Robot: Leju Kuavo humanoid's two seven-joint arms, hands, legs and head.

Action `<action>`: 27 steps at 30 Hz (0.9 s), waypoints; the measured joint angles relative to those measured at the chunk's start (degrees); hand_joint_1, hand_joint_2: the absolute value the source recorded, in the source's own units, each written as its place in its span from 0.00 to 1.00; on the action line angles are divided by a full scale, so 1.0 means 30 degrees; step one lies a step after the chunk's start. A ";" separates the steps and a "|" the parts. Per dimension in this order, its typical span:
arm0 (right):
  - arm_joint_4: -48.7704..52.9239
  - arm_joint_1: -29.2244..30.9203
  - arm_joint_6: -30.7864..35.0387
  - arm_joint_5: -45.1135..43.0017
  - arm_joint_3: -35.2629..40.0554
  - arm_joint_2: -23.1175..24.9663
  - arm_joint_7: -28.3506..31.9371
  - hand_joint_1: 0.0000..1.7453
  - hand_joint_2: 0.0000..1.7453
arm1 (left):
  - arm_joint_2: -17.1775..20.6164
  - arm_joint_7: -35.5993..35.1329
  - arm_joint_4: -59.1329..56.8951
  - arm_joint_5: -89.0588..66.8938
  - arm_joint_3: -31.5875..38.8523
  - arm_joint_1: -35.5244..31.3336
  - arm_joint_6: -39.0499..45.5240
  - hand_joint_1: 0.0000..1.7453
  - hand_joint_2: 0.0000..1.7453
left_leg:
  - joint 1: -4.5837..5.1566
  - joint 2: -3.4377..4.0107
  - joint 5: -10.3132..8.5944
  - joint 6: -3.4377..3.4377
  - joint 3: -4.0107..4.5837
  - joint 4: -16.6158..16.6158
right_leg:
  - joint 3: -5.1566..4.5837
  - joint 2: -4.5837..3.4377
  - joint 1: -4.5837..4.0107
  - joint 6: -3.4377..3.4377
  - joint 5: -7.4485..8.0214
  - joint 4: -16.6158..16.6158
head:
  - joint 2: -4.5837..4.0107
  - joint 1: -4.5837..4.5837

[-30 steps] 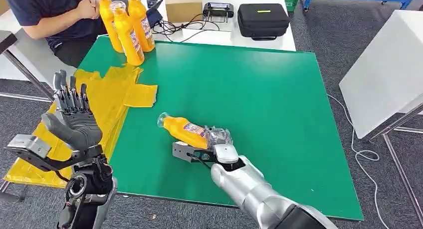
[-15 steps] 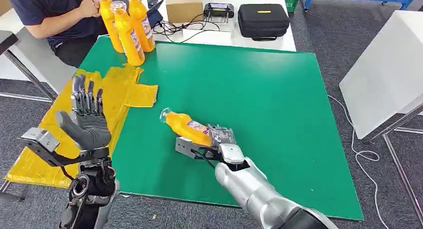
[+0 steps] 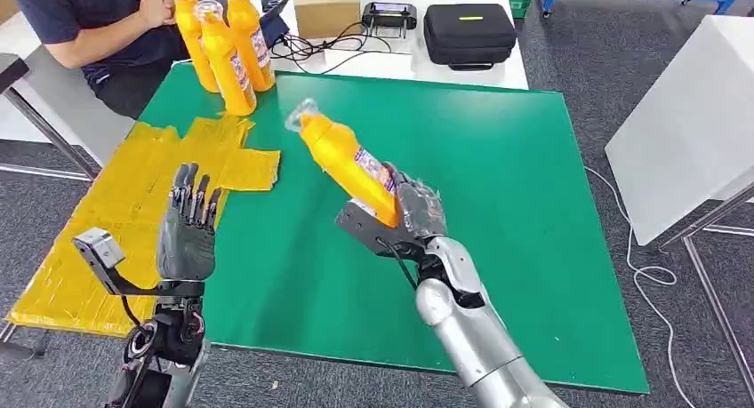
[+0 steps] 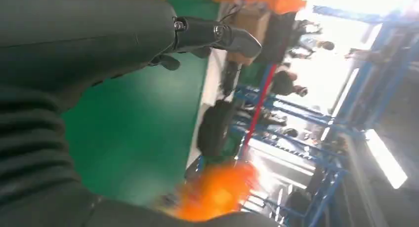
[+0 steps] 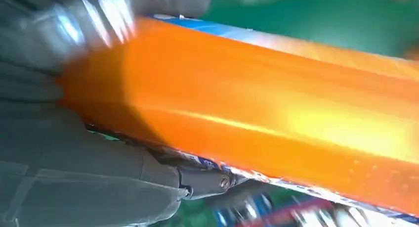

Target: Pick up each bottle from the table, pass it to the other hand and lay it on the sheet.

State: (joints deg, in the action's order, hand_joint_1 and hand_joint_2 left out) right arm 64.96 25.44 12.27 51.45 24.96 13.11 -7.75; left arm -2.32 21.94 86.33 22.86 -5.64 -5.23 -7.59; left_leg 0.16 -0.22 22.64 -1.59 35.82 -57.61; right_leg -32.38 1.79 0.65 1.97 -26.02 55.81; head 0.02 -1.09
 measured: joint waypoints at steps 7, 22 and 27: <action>0.1324 0.0014 0.0698 -0.0734 0.0807 -0.0065 0.0800 1.00 1.00 | 0.0036 -0.0204 -0.0764 0.0682 0.0524 -0.0391 -0.0254 0.00 1.00 | -0.0004 0.0005 -0.0007 -0.0001 -0.0003 0.0001 | 0.0012 -0.0003 -0.0004 -0.0001 0.0003 0.0006 | 0.0000 0.0000; -0.1636 0.1973 0.0546 -0.1428 0.6261 0.2070 -0.0404 1.00 1.00 | -0.0110 -0.0845 -0.0312 0.1974 -0.0351 -0.0787 -0.0794 0.00 1.00 | -0.0008 0.0002 -0.0006 0.0000 0.0019 0.0006 | -0.0016 -0.0003 -0.0004 -0.0001 -0.0001 0.0009 | 0.0000 0.0000; -0.2981 0.2253 0.1245 -0.1595 0.8851 0.2455 -0.1415 1.00 1.00 | -0.0226 -0.1107 0.1005 0.2410 -0.1536 -0.0203 -0.0859 0.00 1.00 | -0.0002 0.0008 -0.0004 0.0001 0.0051 0.0006 | -0.0047 -0.0008 0.0002 -0.0003 -0.0003 0.0007 | 0.0000 0.0000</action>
State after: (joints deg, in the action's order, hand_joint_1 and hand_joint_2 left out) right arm 56.02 32.20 16.00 46.66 51.51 20.48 -12.00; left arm -2.99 18.62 89.35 30.10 -10.25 -5.84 -10.16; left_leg 0.15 -0.20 22.63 -1.59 35.97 -57.59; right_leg -32.52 1.76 0.66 1.96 -26.03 55.84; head 0.02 -1.09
